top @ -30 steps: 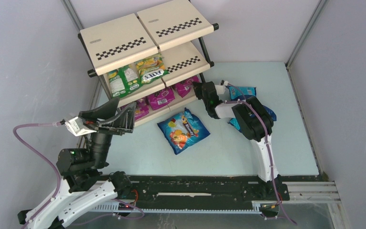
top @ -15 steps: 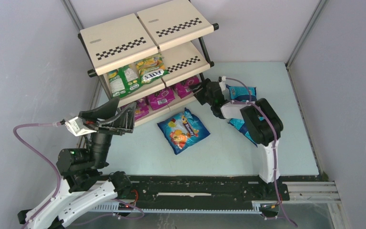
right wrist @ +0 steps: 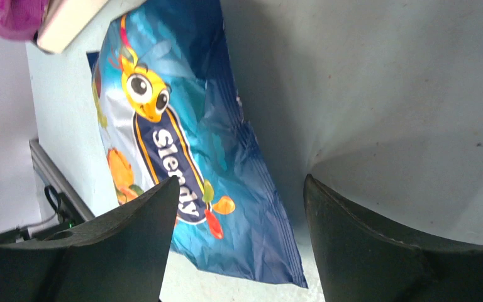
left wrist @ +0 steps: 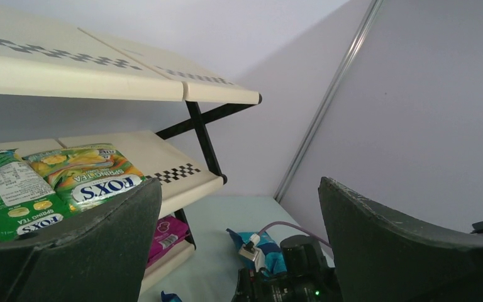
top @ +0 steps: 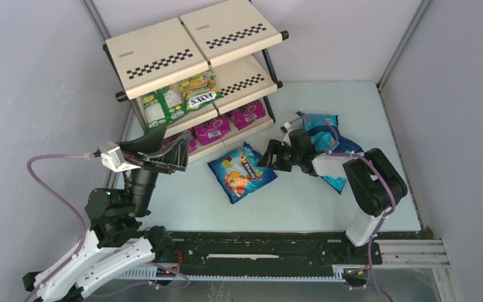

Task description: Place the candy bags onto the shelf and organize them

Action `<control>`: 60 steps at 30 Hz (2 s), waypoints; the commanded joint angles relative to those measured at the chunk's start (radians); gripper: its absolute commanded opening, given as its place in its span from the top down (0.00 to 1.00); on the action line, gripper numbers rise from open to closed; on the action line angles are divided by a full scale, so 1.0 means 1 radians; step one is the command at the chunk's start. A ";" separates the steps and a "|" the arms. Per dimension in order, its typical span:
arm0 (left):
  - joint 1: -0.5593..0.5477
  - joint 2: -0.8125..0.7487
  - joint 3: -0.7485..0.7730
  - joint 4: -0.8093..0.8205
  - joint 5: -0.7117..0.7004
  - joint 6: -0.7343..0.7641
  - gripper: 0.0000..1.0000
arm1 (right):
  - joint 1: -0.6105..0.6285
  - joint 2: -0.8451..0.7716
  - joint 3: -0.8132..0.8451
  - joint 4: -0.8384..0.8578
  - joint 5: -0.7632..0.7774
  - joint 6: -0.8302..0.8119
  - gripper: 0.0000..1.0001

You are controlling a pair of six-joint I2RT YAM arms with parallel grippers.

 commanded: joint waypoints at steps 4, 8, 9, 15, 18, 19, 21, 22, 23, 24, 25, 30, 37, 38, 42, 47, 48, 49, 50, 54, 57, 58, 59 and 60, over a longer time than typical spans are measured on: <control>0.005 0.021 -0.008 0.003 0.019 0.010 0.00 | -0.023 0.065 0.006 0.022 -0.208 -0.019 0.18; 0.004 -0.005 -0.017 0.015 0.015 0.008 0.00 | -0.033 0.134 0.006 0.170 -0.285 0.079 0.24; 0.003 -0.003 -0.017 0.014 0.013 0.008 0.00 | -0.036 0.145 0.006 0.198 -0.301 0.103 0.30; 0.002 0.009 -0.014 0.011 0.018 0.001 0.00 | -0.030 0.148 -0.030 0.253 -0.327 0.142 0.66; 0.002 0.005 -0.015 0.011 0.018 0.002 0.00 | -0.044 0.114 -0.105 0.331 -0.331 0.184 0.79; 0.003 0.006 -0.014 0.011 0.016 0.001 0.00 | -0.051 0.100 -0.134 0.357 -0.330 0.197 0.82; 0.003 0.006 -0.014 0.008 0.017 -0.002 0.00 | -0.063 0.053 -0.194 0.381 -0.317 0.209 0.86; 0.003 0.006 -0.014 0.009 0.020 -0.003 0.00 | -0.067 0.029 -0.219 0.377 -0.302 0.205 0.89; 0.002 0.003 -0.015 0.010 0.021 -0.004 0.00 | -0.069 0.000 -0.244 0.367 -0.283 0.197 0.92; 0.001 0.002 -0.016 0.011 0.020 -0.004 0.00 | -0.070 -0.030 -0.266 0.354 -0.260 0.184 0.94; -0.002 0.004 -0.016 0.010 0.018 -0.003 0.00 | -0.070 -0.060 -0.288 0.333 -0.236 0.172 0.97; -0.004 0.018 -0.016 0.011 0.023 -0.007 0.00 | -0.070 -0.256 -0.406 0.215 -0.081 0.129 1.00; -0.002 0.041 -0.012 0.007 0.031 -0.016 0.00 | 0.026 -0.658 -0.498 -0.168 0.342 0.113 1.00; -0.002 0.043 -0.013 0.007 0.033 -0.017 0.00 | 0.051 -0.692 -0.507 -0.197 0.358 0.122 1.00; 0.003 0.058 -0.013 0.007 0.042 -0.026 0.00 | 0.134 -0.733 -0.571 -0.121 0.334 0.199 0.98; 0.005 0.071 -0.012 0.005 0.055 -0.038 0.00 | 0.229 -0.615 -0.598 0.106 0.261 0.275 0.90; 0.006 0.073 -0.011 0.004 0.058 -0.039 0.00 | 0.246 -0.585 -0.577 0.115 0.253 0.270 0.89; 0.007 0.075 -0.010 0.003 0.062 -0.042 0.00 | 0.258 -0.556 -0.555 0.115 0.244 0.262 0.87; 0.007 0.075 -0.010 0.002 0.063 -0.042 0.00 | 0.264 -0.536 -0.540 0.121 0.225 0.258 0.84; 0.007 0.071 -0.010 0.001 0.065 -0.043 0.00 | 0.260 -0.517 -0.539 0.152 0.219 0.273 0.68; 0.008 0.070 -0.010 0.001 0.067 -0.045 0.00 | 0.241 -0.536 -0.547 0.111 0.232 0.278 0.51; 0.009 0.069 -0.010 0.001 0.069 -0.047 0.00 | 0.230 -0.548 -0.556 0.101 0.233 0.279 0.43; 0.008 0.072 -0.009 0.001 0.072 -0.048 0.00 | 0.218 -0.566 -0.572 0.098 0.231 0.286 0.35; 0.009 0.073 -0.009 0.001 0.074 -0.049 0.00 | 0.204 -0.587 -0.590 0.106 0.228 0.294 0.26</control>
